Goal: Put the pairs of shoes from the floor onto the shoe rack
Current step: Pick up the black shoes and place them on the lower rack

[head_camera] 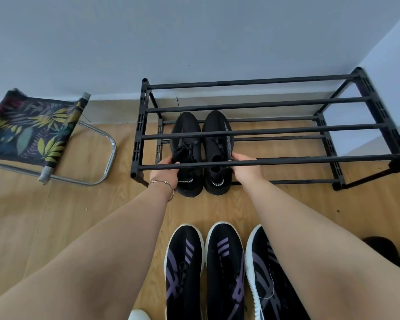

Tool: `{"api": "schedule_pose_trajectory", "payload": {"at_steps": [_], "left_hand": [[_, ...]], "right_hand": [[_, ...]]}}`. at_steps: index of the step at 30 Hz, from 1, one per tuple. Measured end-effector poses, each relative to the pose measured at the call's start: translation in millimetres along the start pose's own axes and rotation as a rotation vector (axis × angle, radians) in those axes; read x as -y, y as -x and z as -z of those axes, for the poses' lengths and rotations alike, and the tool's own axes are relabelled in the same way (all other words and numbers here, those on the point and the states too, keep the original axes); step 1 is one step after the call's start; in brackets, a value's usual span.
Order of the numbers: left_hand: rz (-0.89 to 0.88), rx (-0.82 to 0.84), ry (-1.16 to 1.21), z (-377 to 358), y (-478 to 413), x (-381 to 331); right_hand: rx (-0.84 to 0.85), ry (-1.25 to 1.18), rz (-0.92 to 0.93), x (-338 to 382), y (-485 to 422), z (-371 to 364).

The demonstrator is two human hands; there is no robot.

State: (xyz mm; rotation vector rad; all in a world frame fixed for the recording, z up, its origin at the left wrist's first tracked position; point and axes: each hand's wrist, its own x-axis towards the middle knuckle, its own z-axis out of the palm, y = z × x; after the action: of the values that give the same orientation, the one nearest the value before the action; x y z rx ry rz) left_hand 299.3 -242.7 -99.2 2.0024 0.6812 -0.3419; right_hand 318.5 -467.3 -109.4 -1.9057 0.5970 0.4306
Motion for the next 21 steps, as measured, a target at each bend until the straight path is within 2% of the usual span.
{"api": "schedule_pose_trajectory", "payload": {"at_steps": [6,13,17,21], "left_hand": [[0.021,-0.039,0.01,-2.3,9.4,2.5],[-0.021,-0.03,-0.203,-11.8,29.6,-2.9],[-0.162,-0.045,-0.613,-15.7,46.7,0.0],[-0.301,-0.045,-0.825,-13.5,75.3,5.7]], "right_hand": [[0.034,0.094,0.074,3.1,3.5,0.2],[-0.075,0.224,0.181,9.4,40.1,-3.6],[-0.087,0.49,0.316,10.1,67.0,1.5],[-0.068,0.73,0.45,-1.0,98.0,15.0]]}}
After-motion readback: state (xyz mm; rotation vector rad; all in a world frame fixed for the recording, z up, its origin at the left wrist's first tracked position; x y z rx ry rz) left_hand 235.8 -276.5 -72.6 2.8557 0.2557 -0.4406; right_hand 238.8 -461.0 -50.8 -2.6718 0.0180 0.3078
